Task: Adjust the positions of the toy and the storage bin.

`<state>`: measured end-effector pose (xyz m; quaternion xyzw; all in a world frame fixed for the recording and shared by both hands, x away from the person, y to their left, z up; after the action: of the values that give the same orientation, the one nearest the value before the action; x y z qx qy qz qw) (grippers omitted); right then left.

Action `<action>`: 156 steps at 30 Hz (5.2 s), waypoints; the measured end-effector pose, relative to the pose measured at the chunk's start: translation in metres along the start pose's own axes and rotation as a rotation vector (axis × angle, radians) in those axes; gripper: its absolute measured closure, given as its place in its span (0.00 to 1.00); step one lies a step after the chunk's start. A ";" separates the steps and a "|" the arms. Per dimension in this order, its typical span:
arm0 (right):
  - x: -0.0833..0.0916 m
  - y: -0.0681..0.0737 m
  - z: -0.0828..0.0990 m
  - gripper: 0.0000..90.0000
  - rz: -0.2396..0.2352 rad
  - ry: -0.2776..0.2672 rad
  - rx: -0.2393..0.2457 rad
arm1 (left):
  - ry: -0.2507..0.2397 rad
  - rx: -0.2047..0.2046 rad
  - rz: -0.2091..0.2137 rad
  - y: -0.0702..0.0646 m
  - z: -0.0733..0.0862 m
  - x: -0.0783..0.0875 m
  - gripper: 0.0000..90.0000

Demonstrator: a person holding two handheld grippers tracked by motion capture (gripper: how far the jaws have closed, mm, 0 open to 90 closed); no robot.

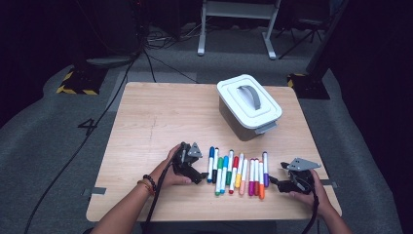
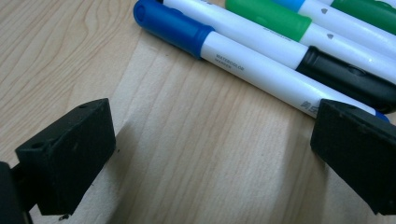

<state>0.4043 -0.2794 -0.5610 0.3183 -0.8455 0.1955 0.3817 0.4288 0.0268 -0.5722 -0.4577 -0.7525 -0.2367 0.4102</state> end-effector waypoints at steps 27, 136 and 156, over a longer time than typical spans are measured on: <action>-0.001 -0.028 0.002 0.26 0.093 -0.010 -0.071 | 0.003 -0.004 0.001 -0.010 -0.030 -0.020 0.00; 0.064 -0.056 -0.181 0.41 0.086 -0.248 -0.019 | -0.002 0.057 -0.038 0.022 0.087 0.057 0.00; -0.006 -0.069 -0.228 0.45 0.062 -0.122 -0.083 | -0.002 0.056 -0.042 0.022 0.088 0.058 0.01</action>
<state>0.5736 -0.1959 -0.4150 0.2871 -0.8841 0.1521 0.3360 0.3987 0.1300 -0.5729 -0.4306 -0.7685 -0.2238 0.4171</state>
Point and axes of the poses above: each handheld gripper's, and its own axes: x roughly backward along the jaws, z roughly out of its underside, y roughly to its left, the point moved 9 cm from there along -x, roughly forward along the jaws, and after that the axes turned 8 degrees about y, right-handed, at the moved point
